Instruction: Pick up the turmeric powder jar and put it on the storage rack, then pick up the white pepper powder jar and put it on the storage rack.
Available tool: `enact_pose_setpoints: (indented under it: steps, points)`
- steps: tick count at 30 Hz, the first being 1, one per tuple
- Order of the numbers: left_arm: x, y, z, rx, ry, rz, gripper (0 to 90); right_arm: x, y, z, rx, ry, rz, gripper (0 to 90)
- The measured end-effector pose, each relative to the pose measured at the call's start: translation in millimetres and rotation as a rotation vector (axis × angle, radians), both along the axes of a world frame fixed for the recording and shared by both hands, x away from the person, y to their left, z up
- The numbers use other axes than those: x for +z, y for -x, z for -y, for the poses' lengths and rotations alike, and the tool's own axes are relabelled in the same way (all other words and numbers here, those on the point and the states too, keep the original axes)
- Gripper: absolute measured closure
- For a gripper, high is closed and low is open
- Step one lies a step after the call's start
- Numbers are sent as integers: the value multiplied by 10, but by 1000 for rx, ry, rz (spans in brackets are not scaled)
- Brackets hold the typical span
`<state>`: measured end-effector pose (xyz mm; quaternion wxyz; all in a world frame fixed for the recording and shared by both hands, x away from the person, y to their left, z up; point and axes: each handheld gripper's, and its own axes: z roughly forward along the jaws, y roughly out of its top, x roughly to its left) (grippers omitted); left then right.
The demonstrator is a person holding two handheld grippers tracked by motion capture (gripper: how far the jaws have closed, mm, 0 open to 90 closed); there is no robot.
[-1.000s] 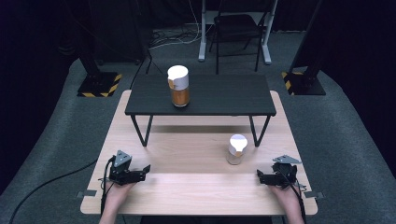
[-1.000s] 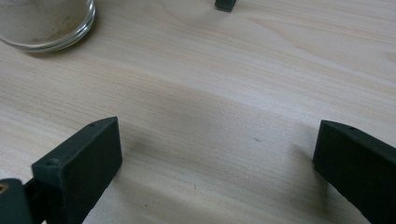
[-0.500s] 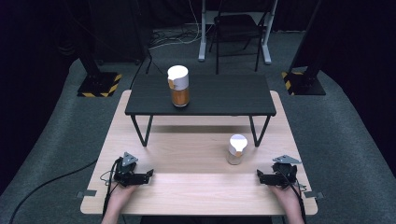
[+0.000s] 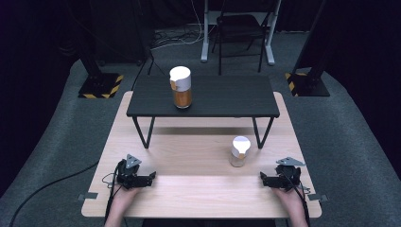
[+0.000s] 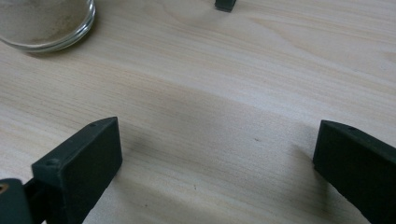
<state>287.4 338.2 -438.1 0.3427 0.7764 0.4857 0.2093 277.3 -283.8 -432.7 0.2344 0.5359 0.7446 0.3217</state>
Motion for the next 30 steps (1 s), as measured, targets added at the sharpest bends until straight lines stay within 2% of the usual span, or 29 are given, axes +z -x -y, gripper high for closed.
enact_pose_setpoints:
  steps: [11,25,30]
  points:
    - [0,-1,1,-1,-1,0,72,1,1,-2,-2,0,0,6]
    - [1,-2,1,-1,-1,-1,71,-6,40,21,-19,-8,14,64]
    - [2,-5,-1,-3,-1,-1,70,-5,62,59,-30,-37,21,70]
